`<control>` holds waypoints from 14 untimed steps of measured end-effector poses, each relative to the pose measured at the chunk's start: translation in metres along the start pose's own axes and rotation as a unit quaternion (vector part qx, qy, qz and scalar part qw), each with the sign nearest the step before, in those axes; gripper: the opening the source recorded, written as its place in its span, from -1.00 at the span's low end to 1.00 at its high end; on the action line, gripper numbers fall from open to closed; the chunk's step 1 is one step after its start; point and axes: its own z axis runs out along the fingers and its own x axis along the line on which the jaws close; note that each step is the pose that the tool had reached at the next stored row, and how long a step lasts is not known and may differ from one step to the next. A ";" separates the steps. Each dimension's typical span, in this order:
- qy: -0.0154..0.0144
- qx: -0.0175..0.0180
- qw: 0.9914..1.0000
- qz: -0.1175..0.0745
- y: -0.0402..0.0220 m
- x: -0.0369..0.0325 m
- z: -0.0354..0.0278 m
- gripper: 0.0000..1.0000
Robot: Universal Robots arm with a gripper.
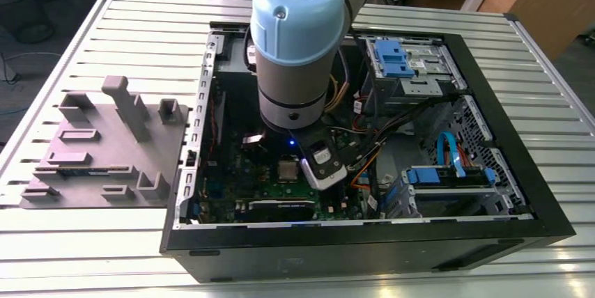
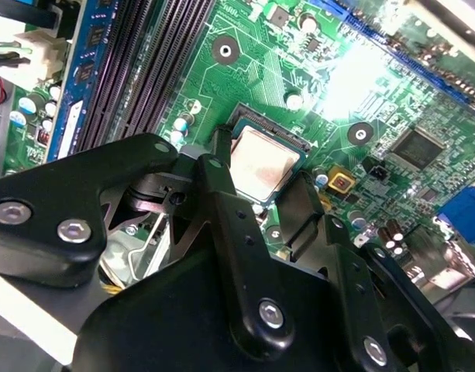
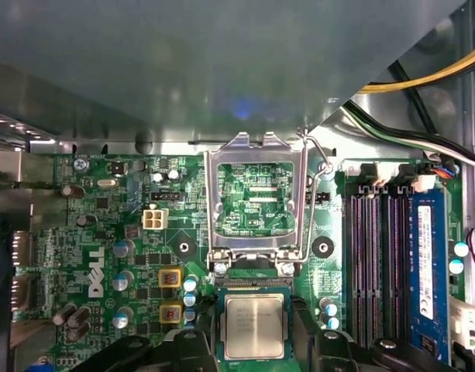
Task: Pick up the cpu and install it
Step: 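Place the cpu into insertion slot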
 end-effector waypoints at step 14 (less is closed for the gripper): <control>-0.003 0.000 1.000 0.000 -0.0002 0.0014 0.0021 -0.04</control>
